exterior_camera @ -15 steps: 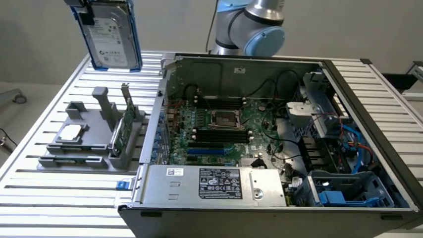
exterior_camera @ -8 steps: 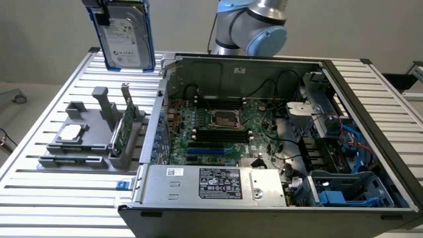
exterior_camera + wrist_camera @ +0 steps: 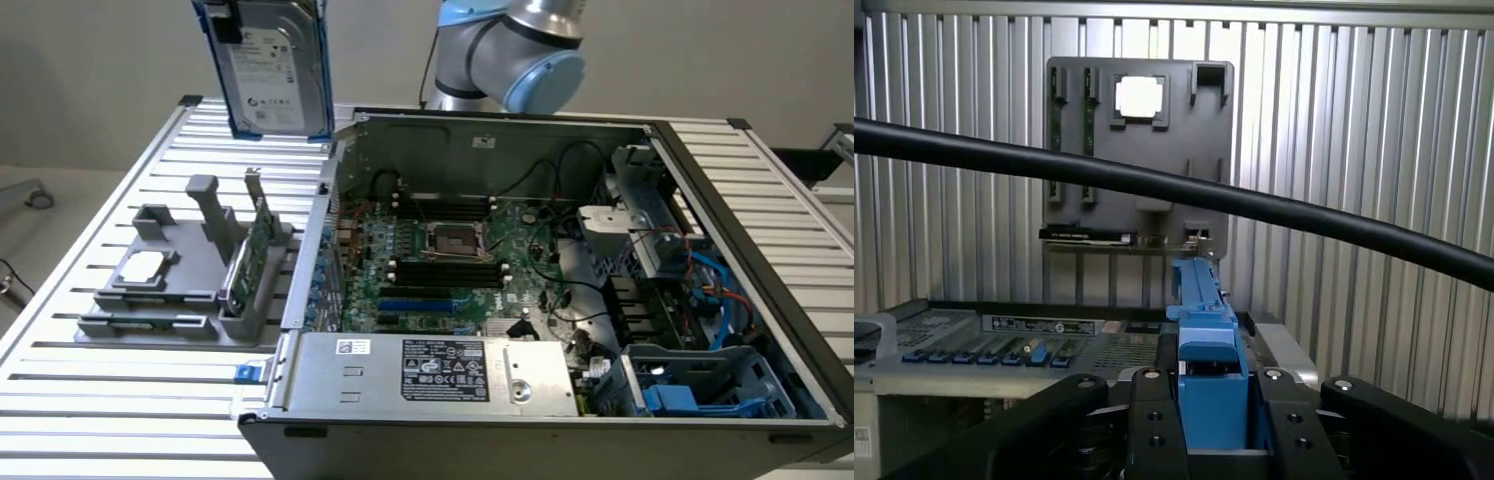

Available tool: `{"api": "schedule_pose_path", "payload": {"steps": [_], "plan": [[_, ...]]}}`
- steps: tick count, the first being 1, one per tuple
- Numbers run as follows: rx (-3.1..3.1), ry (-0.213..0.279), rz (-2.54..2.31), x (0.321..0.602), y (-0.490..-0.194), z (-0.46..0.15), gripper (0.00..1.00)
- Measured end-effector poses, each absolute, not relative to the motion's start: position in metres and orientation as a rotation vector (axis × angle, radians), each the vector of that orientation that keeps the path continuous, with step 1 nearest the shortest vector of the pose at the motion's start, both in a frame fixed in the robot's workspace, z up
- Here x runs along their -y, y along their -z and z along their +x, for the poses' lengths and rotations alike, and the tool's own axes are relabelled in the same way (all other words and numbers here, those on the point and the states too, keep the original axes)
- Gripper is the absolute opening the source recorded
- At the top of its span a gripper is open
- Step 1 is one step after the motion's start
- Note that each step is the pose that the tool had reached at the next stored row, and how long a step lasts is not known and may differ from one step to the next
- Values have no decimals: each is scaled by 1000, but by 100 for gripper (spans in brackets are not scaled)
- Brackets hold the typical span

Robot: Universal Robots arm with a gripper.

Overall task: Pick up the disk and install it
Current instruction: 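Pick up the disk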

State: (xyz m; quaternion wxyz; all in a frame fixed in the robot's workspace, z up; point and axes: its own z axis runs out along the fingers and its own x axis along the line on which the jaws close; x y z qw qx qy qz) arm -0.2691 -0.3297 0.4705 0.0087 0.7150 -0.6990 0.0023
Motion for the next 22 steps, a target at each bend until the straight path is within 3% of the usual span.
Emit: {"api": "schedule_pose_path", "payload": {"steps": [22], "plan": [[2188, 19, 2238, 354, -472, -183, 32]]}}
